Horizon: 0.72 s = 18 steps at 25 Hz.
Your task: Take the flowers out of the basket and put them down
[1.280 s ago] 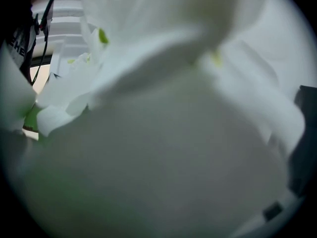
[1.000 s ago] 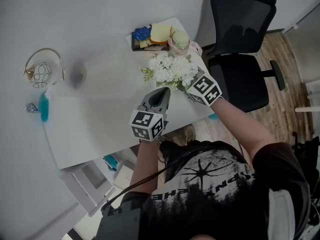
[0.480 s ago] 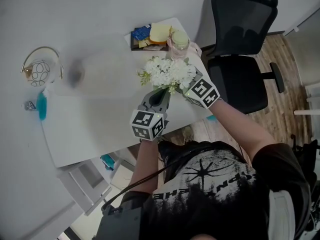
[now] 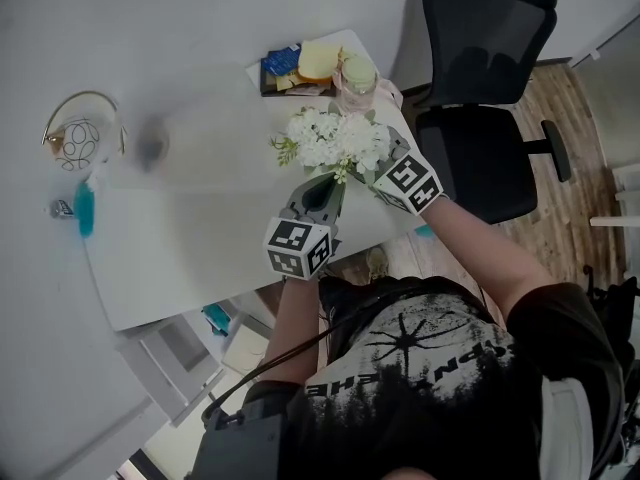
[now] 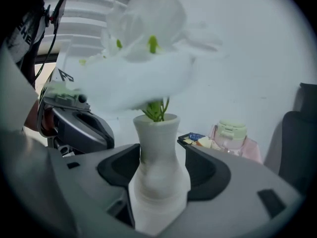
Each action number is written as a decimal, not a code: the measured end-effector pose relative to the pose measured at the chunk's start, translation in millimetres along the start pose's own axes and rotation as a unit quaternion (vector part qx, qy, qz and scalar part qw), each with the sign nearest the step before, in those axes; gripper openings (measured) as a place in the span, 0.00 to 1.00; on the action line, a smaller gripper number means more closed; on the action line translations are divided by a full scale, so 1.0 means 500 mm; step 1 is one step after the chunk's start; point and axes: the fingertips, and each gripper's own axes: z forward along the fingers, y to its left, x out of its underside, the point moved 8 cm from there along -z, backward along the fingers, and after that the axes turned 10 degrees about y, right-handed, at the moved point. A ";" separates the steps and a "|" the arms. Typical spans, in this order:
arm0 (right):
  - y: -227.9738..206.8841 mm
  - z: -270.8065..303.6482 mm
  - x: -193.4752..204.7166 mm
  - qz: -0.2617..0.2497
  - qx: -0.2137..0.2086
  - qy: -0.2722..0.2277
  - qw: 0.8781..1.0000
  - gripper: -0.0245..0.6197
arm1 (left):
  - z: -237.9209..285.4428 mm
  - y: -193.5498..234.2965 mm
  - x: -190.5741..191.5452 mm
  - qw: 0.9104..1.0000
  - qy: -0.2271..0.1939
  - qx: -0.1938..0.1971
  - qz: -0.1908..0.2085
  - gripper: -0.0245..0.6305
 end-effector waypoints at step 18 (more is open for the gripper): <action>0.008 -0.135 0.033 0.050 -0.020 0.018 0.998 0.34 | -0.030 -0.042 -0.025 1.000 -0.004 -0.019 0.024 0.05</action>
